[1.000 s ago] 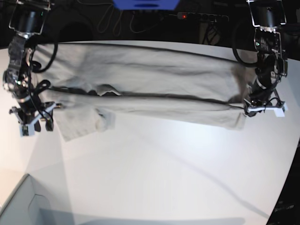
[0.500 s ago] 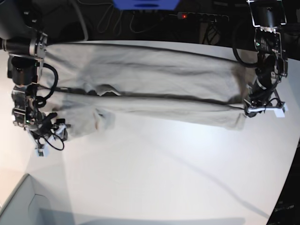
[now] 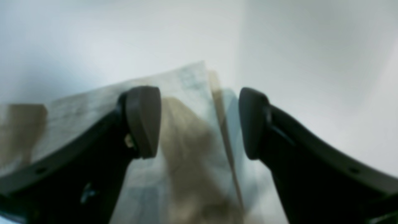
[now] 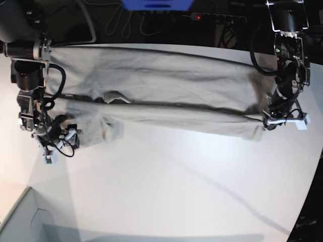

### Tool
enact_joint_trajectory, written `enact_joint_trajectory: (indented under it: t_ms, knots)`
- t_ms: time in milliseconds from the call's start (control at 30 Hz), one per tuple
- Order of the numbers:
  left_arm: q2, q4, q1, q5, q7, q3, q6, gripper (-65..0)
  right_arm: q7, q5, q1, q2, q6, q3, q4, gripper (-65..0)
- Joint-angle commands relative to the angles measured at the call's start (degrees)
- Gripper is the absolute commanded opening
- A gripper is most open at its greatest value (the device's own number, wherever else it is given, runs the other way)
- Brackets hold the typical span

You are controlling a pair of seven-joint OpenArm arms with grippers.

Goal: Layout the t-shirt on the table in an organized manner, then fold the t-shirt properly
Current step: 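Fold the held side edges with both grippers over the shirt body, then drag the folded shirt with both grippers toward the robot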

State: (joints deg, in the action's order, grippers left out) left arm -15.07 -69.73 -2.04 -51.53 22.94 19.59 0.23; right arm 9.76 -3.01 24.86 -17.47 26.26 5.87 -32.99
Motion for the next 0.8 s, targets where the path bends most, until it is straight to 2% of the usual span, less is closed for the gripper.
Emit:
enact_joint_trajectory:
  t_ms: [0,67,100,167,233,400,533,633,767]
  knots:
    - [-0.9,-0.9,0.8,-0.5,-1.0,0.1,-0.4,-64.9,-0.9,-0.2,1.0,-0.7,0.1,-0.2,-0.5,-25.7]
    - [-0.9,-0.9,0.9,-0.5,-1.0,0.1,-0.4,-64.9,-1.1,-0.2,0.9,-0.7,0.1,-1.8,-0.5,-29.8]
    - [-0.9,-0.9,0.9,-0.5,-1.0,0.1,-0.4,-64.9,-1.1,-0.2,0.9,-0.7,0.1,-2.9,-0.5,-34.2]
    - [-0.9,-0.9,1.1,-0.5,-1.0,0.1,-0.4,-64.9,-1.1,-0.2,0.9,-0.7,0.1,-4.9,-0.5,-47.6]
    - [-0.9,-0.9,2.1,-0.5,-1.0,0.1,-0.4,-64.9,-1.2,-0.3,1.0,-0.7,0.1,-6.1,-0.5,-64.5]
    - [-0.9,-0.9,4.0,-0.5,-1.0,0.0,-0.4,-64.9,-1.1,-0.3,2.4,-0.9,0.1,-6.2,-0.8,-65.0]
    - [-1.3,-0.9,7.6,-0.5,-1.0,-3.4,-0.4,-64.9,-1.1,-0.6,4.0,-2.2,0.1,-5.6,-1.5,-65.0]
    - [-1.4,-0.9,9.8,-0.5,-1.0,-4.8,-0.4,-64.9,-0.7,-0.7,3.8,-2.7,0.1,-5.5,-6.4,-65.0]
    - [-1.3,-0.1,13.8,-0.5,-1.0,-6.1,-0.4,-64.9,-0.7,-0.5,1.9,-2.7,0.1,-1.0,-14.3,-65.0]
